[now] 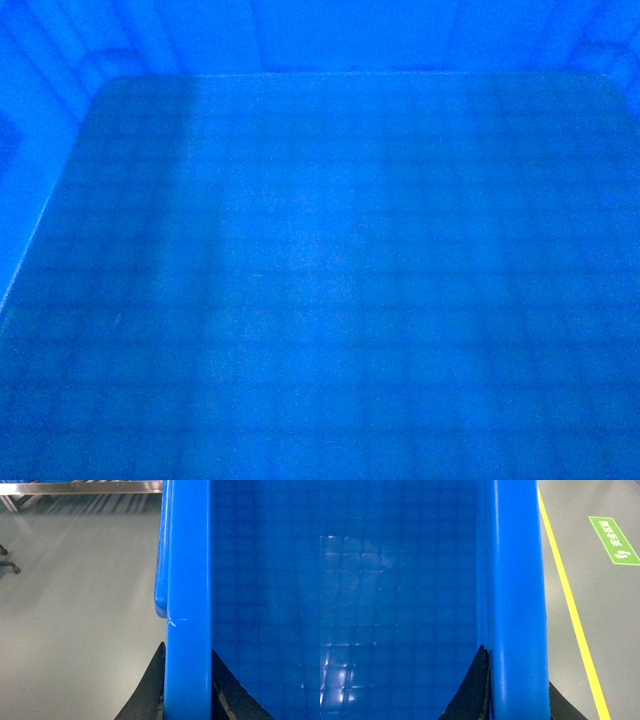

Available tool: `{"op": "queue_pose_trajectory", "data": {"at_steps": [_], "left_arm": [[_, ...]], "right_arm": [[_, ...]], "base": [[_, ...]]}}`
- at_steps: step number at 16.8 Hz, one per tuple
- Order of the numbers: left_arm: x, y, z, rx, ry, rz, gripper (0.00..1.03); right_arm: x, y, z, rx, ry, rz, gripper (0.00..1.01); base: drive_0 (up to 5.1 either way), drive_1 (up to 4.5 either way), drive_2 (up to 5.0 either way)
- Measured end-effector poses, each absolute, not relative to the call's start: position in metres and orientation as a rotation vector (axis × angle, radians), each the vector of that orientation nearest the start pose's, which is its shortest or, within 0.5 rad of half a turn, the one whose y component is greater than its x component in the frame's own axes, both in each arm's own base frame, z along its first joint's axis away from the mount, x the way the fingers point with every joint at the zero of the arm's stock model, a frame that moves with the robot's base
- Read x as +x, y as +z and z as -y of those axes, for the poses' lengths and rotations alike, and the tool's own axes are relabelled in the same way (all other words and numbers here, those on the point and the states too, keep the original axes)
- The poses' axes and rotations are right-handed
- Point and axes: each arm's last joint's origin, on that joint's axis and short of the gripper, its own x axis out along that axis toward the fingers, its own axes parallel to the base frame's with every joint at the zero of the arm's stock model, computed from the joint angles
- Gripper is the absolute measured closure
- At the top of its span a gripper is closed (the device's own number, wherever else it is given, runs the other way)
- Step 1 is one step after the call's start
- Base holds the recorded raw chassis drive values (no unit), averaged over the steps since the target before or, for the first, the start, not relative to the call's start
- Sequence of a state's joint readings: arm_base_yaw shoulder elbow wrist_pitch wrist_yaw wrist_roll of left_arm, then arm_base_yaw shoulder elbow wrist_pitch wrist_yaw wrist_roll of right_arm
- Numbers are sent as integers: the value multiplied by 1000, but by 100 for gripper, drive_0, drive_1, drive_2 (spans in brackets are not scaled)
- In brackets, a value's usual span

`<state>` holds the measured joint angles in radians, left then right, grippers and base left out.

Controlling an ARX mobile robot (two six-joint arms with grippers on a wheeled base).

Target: Place box next to blue box on left shelf

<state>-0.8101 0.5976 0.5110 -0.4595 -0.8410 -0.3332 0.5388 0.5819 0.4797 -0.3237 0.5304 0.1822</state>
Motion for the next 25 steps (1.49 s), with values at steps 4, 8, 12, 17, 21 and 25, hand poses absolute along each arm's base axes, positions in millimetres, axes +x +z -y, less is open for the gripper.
{"op": "queue_pose_trajectory", "data": {"at_steps": [4,8,12,17,21,25], "left_arm": [[102,245,76,72,92,-358,93],[102,245,76,72,91,-357,93],[102,245,76,74,92,-358,93],[102,245,76,74,91,-359,93],[102,245,76,74,91,-359,93],[102,245,76,73,92,-358,93]], "right_arm": [[122,245,-56,-36,-25,-364,92],[123,245,-56,-38,-26,-367,92],[123,245,-56,-38,-25,-366,92],[123,245,-56,-39,-26,-369,92],[123,245,-56,-38,-25,-367,92],[123,245,-56,-38,-26,-367,92]], "base": [[1,413,-411],[-13,399,-425],[-15,397,-427],[-6,406,-418],[2,414,-411],[7,421,-406]]}}
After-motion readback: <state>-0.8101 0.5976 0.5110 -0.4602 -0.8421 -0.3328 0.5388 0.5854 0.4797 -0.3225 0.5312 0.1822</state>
